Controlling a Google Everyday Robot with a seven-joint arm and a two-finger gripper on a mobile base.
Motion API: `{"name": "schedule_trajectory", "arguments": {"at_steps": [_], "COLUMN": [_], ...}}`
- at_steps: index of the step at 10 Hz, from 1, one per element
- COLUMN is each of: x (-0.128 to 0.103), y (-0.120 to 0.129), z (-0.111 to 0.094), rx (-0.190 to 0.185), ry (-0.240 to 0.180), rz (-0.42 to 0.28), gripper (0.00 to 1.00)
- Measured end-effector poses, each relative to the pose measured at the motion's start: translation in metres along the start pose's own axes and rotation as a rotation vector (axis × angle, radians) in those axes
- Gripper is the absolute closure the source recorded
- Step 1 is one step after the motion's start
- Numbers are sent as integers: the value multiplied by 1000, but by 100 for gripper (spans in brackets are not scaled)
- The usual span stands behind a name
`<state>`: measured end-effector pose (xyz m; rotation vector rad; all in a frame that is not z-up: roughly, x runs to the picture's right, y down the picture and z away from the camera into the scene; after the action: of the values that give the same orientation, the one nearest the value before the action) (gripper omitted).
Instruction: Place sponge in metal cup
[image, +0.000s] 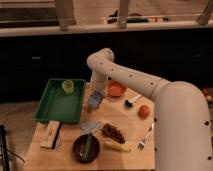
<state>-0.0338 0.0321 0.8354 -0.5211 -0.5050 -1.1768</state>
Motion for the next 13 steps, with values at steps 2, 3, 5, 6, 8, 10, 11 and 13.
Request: {"name": "schedule_trajectory", "arguments": {"at_steps": [2, 3, 5, 6, 8, 10, 11, 13], "x": [6, 10, 16, 17, 21, 20, 21, 24], "y": [-5, -5, -7, -9, -12, -17, -18, -17], "z": [2, 2, 5, 6, 8, 11, 12, 15], "rx": [-11, -15, -18, -16, -5, -2, 0, 2], "ry": [-5, -8, -19, -23, -37, -46, -50, -58], "rz": [-29, -34, -40, -42, -44, -53, -52, -48], "gripper": [91, 91, 86, 79, 56, 38, 29, 20]}}
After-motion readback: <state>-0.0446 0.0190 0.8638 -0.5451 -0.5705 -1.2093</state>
